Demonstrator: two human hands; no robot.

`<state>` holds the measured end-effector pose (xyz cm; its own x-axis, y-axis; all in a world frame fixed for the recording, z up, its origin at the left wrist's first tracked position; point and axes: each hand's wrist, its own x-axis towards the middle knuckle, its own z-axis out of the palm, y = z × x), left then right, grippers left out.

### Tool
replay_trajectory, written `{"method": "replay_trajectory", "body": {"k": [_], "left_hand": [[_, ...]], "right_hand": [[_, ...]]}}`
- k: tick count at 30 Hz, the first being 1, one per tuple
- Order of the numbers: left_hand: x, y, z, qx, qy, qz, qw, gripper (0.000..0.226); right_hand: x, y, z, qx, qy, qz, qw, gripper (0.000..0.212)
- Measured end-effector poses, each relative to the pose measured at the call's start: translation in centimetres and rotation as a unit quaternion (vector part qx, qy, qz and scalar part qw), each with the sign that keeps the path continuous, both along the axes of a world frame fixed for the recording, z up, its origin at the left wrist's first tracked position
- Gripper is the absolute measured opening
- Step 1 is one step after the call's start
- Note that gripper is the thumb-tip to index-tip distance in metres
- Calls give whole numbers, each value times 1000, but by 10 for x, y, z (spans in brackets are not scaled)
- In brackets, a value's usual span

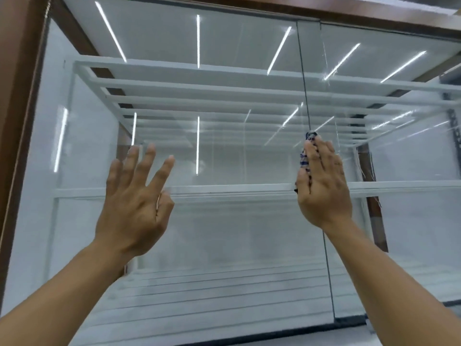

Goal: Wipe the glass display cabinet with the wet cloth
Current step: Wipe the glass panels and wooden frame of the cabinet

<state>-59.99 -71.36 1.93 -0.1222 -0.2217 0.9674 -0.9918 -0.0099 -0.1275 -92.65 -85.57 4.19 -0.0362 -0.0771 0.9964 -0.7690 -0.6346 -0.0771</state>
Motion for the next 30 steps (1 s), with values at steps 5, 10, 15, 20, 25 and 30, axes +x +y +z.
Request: {"method": "replay_trajectory", "body": {"k": [5, 10, 15, 20, 25, 30], "left_hand": [[16, 15, -17, -3, -21, -17, 1000, 63], [63, 42, -48, -23, -18, 12, 999, 61], [112, 79, -73, -47, 21, 68, 996, 63], [145, 92, -92, -56, 35, 64, 996, 62], [159, 92, -101, -61, 31, 22, 997, 64], [161, 92, -101, -91, 48, -32, 994, 64]], "right_hand": [[7, 4, -47, -8, -11, 2, 1000, 61], [54, 20, -68, -24, 3, -8, 1000, 61], [133, 53, -65, -41, 55, 6, 998, 62], [221, 88, -69, -63, 101, 16, 993, 63], [286, 114, -69, -75, 126, 30, 989, 63], [343, 136, -64, -88, 164, 43, 982, 66]]}}
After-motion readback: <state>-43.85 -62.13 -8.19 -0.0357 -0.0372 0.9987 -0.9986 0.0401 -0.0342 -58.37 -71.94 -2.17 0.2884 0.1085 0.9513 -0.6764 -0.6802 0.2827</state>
